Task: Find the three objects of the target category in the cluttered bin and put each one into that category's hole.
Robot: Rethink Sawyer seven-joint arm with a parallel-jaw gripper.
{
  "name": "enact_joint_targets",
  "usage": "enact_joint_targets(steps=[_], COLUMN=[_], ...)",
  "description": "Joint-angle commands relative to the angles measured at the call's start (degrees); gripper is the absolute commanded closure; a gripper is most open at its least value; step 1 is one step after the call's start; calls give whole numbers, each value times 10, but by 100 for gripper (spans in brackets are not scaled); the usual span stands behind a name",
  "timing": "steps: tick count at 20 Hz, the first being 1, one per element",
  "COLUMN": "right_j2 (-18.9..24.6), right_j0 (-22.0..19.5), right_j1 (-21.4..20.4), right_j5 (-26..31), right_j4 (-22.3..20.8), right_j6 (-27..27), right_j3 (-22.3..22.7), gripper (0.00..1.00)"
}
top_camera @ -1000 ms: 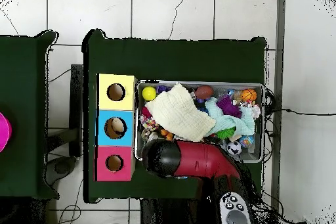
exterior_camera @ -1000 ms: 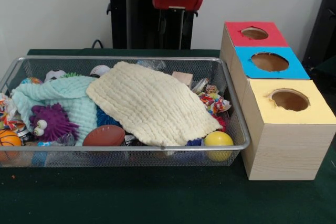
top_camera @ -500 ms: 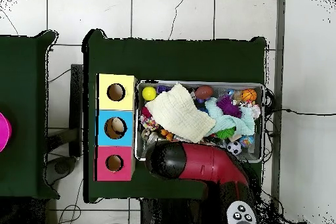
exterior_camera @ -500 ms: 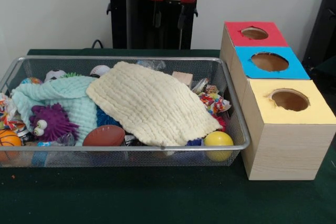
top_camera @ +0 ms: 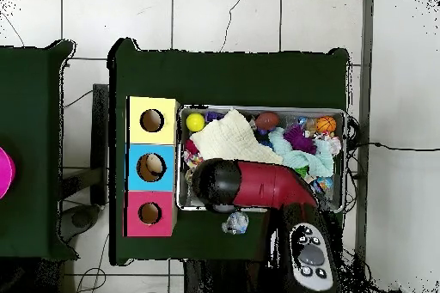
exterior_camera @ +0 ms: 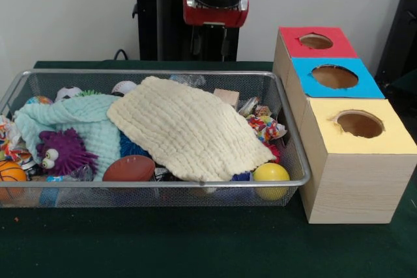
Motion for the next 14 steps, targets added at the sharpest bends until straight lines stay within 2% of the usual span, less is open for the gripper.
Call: enact_joint_targets(steps=[1,5,14], right_j2=[48,47,40], right_j0=[17,24,29], right_j1=[117,128,115], right_j5=[142,171,157], right_j4=[16,22,27], right_j6=[61,67,68], right_j3=[-193,-222,-203], gripper=[0,0,0])
